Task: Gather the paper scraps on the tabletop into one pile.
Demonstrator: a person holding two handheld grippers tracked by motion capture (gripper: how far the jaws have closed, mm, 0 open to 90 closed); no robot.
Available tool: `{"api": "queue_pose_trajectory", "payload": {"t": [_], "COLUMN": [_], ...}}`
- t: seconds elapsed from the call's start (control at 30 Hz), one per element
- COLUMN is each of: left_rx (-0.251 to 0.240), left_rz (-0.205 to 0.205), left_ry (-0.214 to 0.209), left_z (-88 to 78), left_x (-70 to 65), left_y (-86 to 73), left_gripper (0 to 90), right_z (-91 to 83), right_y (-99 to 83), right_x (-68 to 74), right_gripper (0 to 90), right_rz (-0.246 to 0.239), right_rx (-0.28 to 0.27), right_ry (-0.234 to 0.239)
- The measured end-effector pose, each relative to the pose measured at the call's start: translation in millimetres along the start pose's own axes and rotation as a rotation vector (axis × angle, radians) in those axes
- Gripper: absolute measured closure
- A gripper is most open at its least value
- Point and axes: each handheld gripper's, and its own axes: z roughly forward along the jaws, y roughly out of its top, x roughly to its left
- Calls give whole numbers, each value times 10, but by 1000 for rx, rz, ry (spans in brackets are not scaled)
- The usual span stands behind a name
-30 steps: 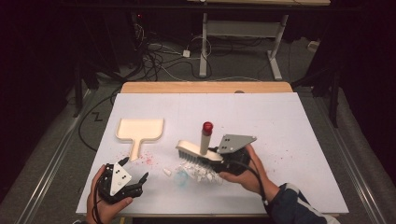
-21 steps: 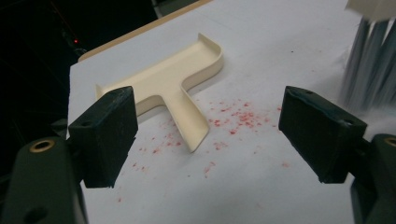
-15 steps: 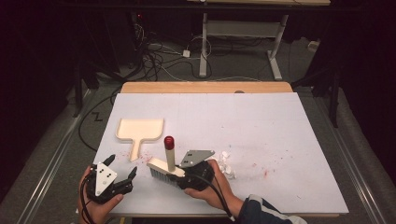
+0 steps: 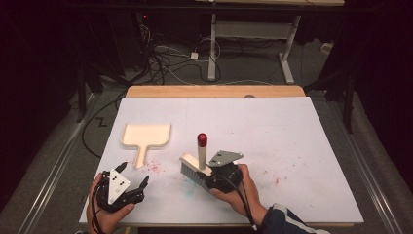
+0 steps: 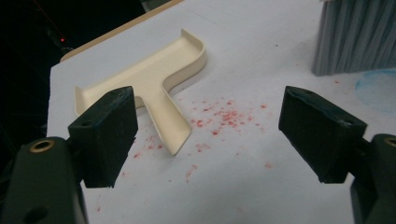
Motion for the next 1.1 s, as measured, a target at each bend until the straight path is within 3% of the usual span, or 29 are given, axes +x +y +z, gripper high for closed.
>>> {"api": "queue_pose_trajectory", "payload": {"t": [0.27,0.4,0.5,0.6,0.77,1.03,1.1], "left_rx": [15,21,30,35,29,39,41], "left_rz": [40,54,53,40,44,55,58], "left_ry": [-20,-31,-28,-27,-28,-40,-43], "left_z": [42,50,59,68,52,79,85], "left_x": [-85,-101,-90,-63,-62,-91,-95], "left_y": [32,30,24,16,15,26,29], "left_gripper": [188,188,188,188,188,188,188], "right_z": [-274,-396,-508,-634,-779,-759,-696], "right_y": [-145,-114,-99,-114,-231,-486,-501], "right_x": [-118,-148,-192,-232,-244,-206,-241], "right_gripper": [676,676,676,676,676,676,676], "right_rz": [26,18,-5,-81,-128,-316,-367], "right_rx": [-8,-52,-88,-114,-93,-19,4], "right_ry": [-41,-38,21,74,170,330,342]}}
